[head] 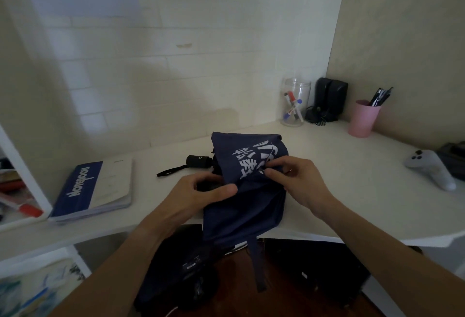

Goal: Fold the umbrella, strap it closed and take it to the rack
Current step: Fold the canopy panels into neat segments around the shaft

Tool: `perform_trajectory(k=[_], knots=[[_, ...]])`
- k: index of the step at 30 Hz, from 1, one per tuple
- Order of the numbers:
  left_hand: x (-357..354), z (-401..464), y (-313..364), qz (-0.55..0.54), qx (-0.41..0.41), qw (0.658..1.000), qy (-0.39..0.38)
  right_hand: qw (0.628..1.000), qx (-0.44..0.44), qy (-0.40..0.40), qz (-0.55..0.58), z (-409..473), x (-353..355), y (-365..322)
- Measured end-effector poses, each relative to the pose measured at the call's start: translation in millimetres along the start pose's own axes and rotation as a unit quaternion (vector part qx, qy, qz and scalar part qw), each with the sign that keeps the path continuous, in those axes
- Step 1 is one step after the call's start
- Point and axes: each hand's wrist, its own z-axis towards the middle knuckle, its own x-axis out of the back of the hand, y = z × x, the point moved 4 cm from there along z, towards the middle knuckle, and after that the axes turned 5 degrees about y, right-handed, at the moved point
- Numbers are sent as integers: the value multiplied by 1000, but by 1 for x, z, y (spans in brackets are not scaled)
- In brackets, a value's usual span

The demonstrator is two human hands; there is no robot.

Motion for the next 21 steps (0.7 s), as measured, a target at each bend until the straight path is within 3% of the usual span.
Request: perform_trajectory(k=[6, 13, 16, 18, 19, 21], knots=[[3, 17, -21, -38, 58, 986, 152, 995, 3, -57, -82, 4, -6, 7], [9, 26, -20, 33, 98, 971, 214, 986, -12, -69, -152, 3, -6, 3], [8, 22, -18, 78, 80, 964, 241, 984, -12, 47, -171, 9, 9, -15], [7, 21, -18, 88, 76, 962, 249, 969, 48, 155, -189, 24, 21, -34], [6, 21, -18, 91, 76, 960, 252, 961, 98, 157, -207, 35, 21, -44], [6, 21, -17, 101, 77, 958, 259, 948, 173, 35, -265, 60, 8, -60]])
